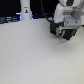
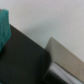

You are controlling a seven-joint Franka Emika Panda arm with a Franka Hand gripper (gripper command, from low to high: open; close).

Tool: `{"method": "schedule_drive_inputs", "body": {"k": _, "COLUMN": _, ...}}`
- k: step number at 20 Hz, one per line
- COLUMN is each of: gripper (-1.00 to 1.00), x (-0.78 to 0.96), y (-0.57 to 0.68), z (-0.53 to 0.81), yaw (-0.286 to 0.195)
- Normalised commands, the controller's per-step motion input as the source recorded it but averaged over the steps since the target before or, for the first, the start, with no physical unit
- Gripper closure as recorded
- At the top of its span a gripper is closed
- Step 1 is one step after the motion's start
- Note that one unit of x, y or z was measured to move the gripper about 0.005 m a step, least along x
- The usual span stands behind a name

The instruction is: Open the kcup holder, insert the kcup into the holder, and close the kcup holder

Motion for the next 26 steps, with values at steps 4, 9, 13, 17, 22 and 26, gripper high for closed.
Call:
{"method": "schedule_drive_inputs", "body": {"k": 4, "gripper": -1.00, "x": -0.60, "y": 0.62, "z": 0.00, "yaw": 0.042}}
{"method": "schedule_drive_inputs", "body": {"k": 9, "gripper": -1.00, "x": -0.59, "y": 0.60, "z": 0.00, "yaw": 0.046}}
{"method": "schedule_drive_inputs", "body": {"k": 13, "gripper": -1.00, "x": -0.57, "y": 0.60, "z": 0.00, "yaw": 0.047}}
{"method": "schedule_drive_inputs", "body": {"k": 17, "gripper": -1.00, "x": -0.55, "y": 0.61, "z": 0.00, "yaw": 0.040}}
{"method": "schedule_drive_inputs", "body": {"k": 22, "gripper": -1.00, "x": -0.55, "y": 0.61, "z": 0.00, "yaw": 0.039}}
{"method": "schedule_drive_inputs", "body": {"k": 26, "gripper": -1.00, "x": -0.45, "y": 0.52, "z": 0.10, "yaw": 0.041}}
